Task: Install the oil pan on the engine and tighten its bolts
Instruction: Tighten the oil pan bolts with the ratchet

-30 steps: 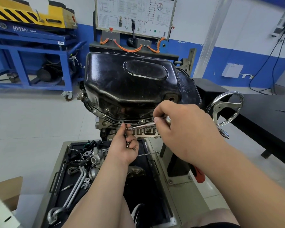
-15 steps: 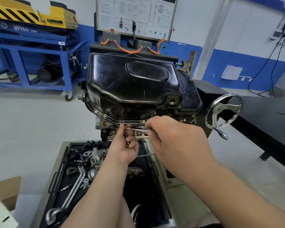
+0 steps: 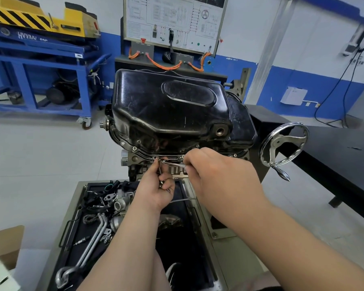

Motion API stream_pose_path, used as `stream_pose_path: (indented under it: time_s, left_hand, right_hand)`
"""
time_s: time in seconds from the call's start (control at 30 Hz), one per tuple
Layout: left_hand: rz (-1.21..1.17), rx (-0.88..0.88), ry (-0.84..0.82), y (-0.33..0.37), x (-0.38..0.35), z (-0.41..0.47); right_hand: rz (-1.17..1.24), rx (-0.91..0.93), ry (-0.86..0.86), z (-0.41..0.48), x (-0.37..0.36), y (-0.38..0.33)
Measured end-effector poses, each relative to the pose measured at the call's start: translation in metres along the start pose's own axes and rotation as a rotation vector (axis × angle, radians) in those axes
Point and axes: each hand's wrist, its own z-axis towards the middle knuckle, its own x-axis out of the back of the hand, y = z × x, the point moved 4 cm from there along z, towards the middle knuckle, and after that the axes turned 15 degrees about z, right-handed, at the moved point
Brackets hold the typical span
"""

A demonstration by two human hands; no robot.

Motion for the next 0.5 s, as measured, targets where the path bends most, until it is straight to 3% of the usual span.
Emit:
stream_pose_path:
  time_s: [0.5]
  left_hand:
    - [0.019,0.014,-0.017,0.005,0.003,0.006]
  right_hand:
    - [0.007,-0.065,-0.28,0.018,-0.004,-0.004]
